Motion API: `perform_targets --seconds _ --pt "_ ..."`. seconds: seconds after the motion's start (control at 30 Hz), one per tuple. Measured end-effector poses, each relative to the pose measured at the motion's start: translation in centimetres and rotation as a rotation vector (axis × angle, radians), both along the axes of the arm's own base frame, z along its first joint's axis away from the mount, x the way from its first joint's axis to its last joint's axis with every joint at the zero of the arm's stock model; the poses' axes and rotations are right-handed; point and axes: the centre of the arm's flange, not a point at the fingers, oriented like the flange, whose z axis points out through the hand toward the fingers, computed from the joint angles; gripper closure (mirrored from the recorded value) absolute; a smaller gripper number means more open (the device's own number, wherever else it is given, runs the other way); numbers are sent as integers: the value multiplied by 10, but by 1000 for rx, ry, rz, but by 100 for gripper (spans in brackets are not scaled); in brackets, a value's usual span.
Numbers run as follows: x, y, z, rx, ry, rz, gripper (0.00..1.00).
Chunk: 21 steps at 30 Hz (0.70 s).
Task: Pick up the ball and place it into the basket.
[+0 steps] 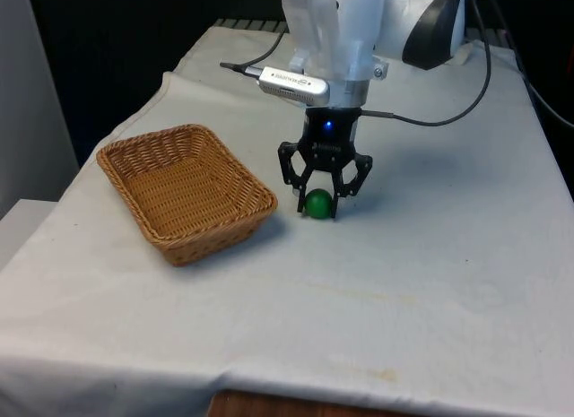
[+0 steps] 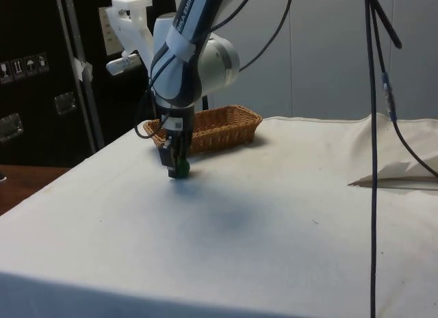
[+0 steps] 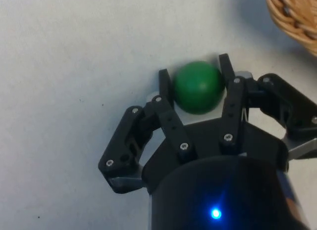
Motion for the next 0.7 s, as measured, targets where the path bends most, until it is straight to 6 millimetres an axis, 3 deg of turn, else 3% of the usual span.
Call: perform_targets --seconds 0.3,0.7 --pt "1 -2 4 0 -7 -3 99" --pt "2 -6 51 38 -25 10 99"
